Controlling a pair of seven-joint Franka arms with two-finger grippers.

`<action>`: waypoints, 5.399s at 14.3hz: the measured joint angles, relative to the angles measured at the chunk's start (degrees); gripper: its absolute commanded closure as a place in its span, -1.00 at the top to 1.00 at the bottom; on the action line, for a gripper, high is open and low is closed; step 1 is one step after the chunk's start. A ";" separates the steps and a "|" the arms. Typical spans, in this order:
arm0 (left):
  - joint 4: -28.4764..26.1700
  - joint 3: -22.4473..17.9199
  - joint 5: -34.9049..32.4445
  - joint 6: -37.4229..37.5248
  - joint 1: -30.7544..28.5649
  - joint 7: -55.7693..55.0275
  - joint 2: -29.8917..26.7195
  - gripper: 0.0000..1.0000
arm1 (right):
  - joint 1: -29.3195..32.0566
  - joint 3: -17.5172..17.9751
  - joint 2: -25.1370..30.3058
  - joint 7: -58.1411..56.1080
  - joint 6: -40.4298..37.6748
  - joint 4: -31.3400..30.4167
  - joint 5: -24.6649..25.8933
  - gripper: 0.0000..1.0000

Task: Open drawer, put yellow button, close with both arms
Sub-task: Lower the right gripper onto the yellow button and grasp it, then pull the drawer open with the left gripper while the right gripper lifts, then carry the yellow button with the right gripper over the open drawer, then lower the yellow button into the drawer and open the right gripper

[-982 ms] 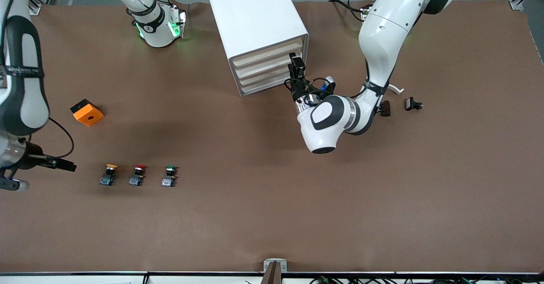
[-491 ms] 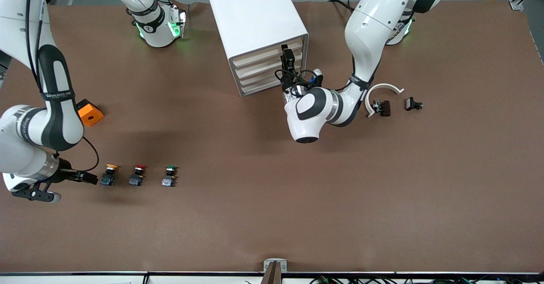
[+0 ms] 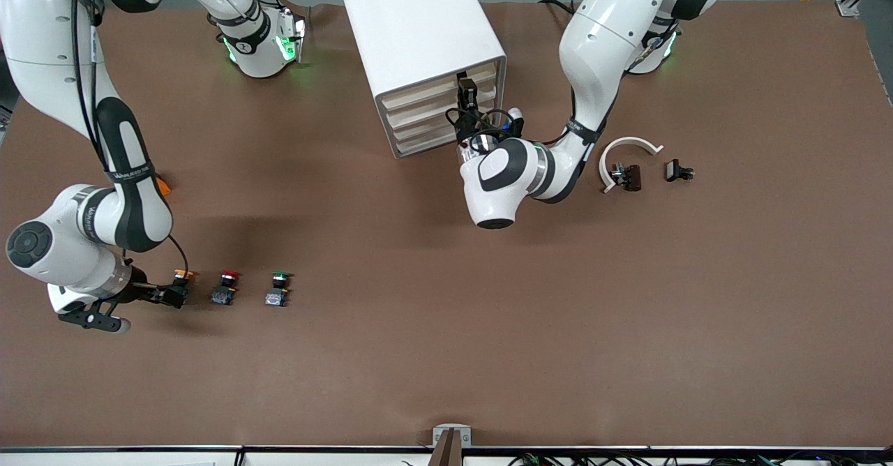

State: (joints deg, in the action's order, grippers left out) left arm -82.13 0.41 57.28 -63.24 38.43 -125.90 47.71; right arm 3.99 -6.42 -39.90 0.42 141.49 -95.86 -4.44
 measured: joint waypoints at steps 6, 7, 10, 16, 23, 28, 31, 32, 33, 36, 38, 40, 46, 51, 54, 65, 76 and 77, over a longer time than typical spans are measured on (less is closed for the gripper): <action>-0.29 -0.28 0.74 -0.01 -0.40 -1.42 0.03 -0.83 | -0.19 0.00 -1.21 0.05 1.33 -0.92 0.00 1.00; -0.37 -0.29 0.77 0.02 -0.71 -1.43 0.05 -0.82 | -0.19 0.00 -1.28 0.06 1.33 -1.00 0.00 1.00; -0.46 -0.31 0.96 0.39 -2.38 -1.53 0.37 -0.82 | -0.19 0.00 -1.38 0.07 1.33 -1.36 0.00 0.95; -0.02 -1.20 1.61 0.39 -6.60 -1.92 0.81 -0.78 | -0.29 0.00 -1.50 0.07 1.32 -2.33 0.00 -1.00; 2.17 -1.47 2.63 -1.78 -12.66 -1.56 1.37 -0.72 | -0.77 0.02 -0.66 0.30 -2.45 -1.03 0.00 -1.00; 2.63 -1.47 4.04 -2.44 -14.53 -1.50 1.58 -0.67 | -4.89 0.20 9.12 10.42 -20.49 2.09 -0.04 -1.00; 2.69 -1.49 4.21 -2.52 -14.71 -1.31 1.62 0.42 | -9.89 0.53 16.26 20.52 -29.88 2.25 -0.19 -1.00; 2.72 -1.53 4.21 -2.55 -14.75 -1.23 1.63 0.99 | -11.85 0.70 18.08 24.07 -32.16 2.25 -0.28 -1.00; 2.73 -1.67 4.21 -2.77 -14.77 -1.13 1.66 1.00 | -14.06 0.92 19.67 27.75 -34.01 2.26 -0.39 -1.00; 2.74 -1.92 4.21 -3.19 -14.78 -0.66 1.93 1.00 | -22.41 1.41 23.37 40.06 -37.65 2.74 -0.56 -1.00; 2.82 -2.11 4.21 -3.58 -14.77 -0.03 1.97 1.00 | -28.37 1.55 24.56 48.13 -38.39 3.61 -0.62 -1.00; 3.45 -2.82 3.81 -3.87 -14.77 2.16 1.97 1.00 | -34.51 1.62 24.70 56.36 -38.25 4.76 -0.63 -1.00; 7.86 -4.33 -4.16 -4.18 -14.93 16.25 1.94 1.00 | -47.78 1.53 24.63 74.11 -37.90 6.81 -0.37 -1.00; 10.02 -8.41 -4.46 -4.50 -15.32 29.65 1.86 1.00 | -55.58 1.49 23.95 87.38 -35.05 6.80 1.09 -1.00; 11.98 -8.93 -7.45 -8.28 -15.35 38.97 1.33 1.00 | -58.71 1.46 21.68 94.30 -34.03 6.78 2.30 -1.00; 13.10 -8.76 -28.16 -36.20 -12.87 62.97 -0.67 1.00 | -62.94 1.45 16.21 104.45 -29.54 9.37 2.20 1.00; 13.23 -8.64 -39.31 -47.38 -4.68 70.93 -2.06 1.00 | -51.57 -0.31 18.12 74.60 -53.65 22.88 -0.47 1.00; 13.22 -8.60 -39.68 -47.38 -3.94 70.94 -2.35 1.00 | -49.07 -0.44 18.91 69.48 -55.79 23.45 -0.54 1.00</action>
State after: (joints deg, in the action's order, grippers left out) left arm -68.92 -8.19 17.60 -110.62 34.49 -54.96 45.36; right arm -45.08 -6.86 -20.98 69.90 85.69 -72.41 -4.99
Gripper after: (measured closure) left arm 0.000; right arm 0.000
